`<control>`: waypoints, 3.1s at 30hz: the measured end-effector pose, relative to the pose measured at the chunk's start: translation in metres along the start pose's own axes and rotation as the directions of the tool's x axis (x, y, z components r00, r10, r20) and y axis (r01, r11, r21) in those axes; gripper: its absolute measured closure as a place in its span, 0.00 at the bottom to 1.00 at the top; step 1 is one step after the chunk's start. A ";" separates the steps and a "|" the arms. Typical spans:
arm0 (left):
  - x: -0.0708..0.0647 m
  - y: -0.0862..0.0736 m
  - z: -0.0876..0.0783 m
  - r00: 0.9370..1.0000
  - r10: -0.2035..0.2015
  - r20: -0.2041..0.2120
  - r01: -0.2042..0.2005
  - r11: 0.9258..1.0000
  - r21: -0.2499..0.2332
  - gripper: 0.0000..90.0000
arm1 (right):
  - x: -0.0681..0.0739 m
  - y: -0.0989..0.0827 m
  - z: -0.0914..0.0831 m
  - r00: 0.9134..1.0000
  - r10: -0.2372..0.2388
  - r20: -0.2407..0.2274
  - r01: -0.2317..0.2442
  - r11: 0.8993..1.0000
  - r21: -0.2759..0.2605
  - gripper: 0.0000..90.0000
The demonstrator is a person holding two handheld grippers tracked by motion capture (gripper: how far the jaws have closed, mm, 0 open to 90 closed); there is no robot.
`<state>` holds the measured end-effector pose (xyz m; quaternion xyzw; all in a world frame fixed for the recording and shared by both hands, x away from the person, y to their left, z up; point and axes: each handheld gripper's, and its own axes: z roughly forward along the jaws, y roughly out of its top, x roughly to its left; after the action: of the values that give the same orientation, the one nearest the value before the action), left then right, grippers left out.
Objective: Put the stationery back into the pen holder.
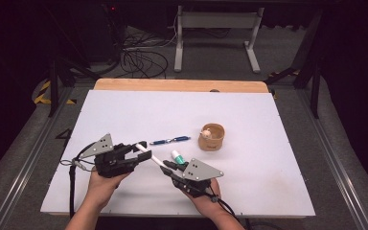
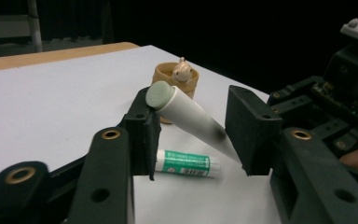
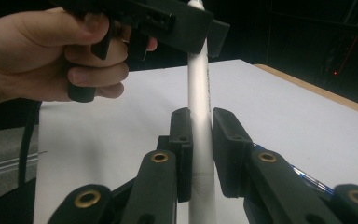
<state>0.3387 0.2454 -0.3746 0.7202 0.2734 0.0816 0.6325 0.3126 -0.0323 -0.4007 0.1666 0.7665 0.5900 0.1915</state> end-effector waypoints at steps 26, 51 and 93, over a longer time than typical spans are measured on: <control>-0.014 0.004 0.012 0.998 -0.012 0.067 0.015 0.999 -0.043 0.87 | 0.004 -0.007 0.008 0.998 -0.042 0.044 0.041 0.999 0.013 0.87; -0.021 0.033 0.042 0.992 0.119 -0.041 -0.118 0.993 0.031 0.87 | -0.053 -0.006 -0.033 0.985 0.102 0.141 -0.110 0.993 0.048 0.56; -0.015 0.095 0.120 0.982 0.173 -0.081 -0.175 0.984 -0.018 0.87 | -0.109 -0.018 -0.092 0.950 0.200 0.238 -0.208 0.978 0.009 0.23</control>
<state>0.4099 0.1289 -0.3028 0.7295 0.2332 0.1683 0.6206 0.3617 -0.1662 -0.3860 0.3171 0.7268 0.5696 0.2164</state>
